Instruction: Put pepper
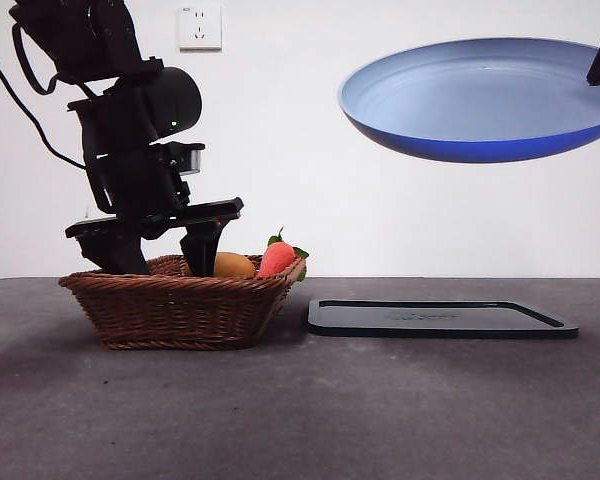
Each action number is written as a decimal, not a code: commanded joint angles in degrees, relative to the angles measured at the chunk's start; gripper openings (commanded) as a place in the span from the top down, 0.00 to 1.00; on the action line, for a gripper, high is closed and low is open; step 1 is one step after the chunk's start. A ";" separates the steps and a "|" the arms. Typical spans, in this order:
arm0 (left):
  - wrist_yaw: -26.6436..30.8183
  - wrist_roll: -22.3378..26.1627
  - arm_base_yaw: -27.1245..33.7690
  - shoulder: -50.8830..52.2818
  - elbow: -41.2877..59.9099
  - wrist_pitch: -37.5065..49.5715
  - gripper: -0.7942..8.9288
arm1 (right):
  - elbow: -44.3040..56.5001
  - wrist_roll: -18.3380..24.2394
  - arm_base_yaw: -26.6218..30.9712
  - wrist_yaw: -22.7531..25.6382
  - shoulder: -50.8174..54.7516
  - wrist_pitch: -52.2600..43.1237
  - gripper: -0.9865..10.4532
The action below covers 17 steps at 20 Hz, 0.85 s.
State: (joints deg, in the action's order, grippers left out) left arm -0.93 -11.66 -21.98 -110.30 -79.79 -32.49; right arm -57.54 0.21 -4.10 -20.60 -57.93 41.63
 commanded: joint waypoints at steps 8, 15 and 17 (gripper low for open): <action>0.66 -0.81 -1.16 -3.13 -1.18 -0.52 0.80 | -0.92 -0.28 -0.04 -0.33 -0.20 -0.77 0.91; 0.66 -1.42 -1.18 2.34 -1.27 -0.52 0.81 | -0.92 -0.31 -0.04 -0.33 -0.28 -0.77 0.91; 0.57 -1.86 -1.18 5.38 -1.29 -0.46 0.81 | -0.92 -0.35 -0.04 -0.33 -0.63 -0.74 0.91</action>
State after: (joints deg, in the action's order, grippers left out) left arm -0.23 -12.78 -22.70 -103.98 -79.94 -33.32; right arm -57.54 0.25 -4.10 -20.60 -58.04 41.60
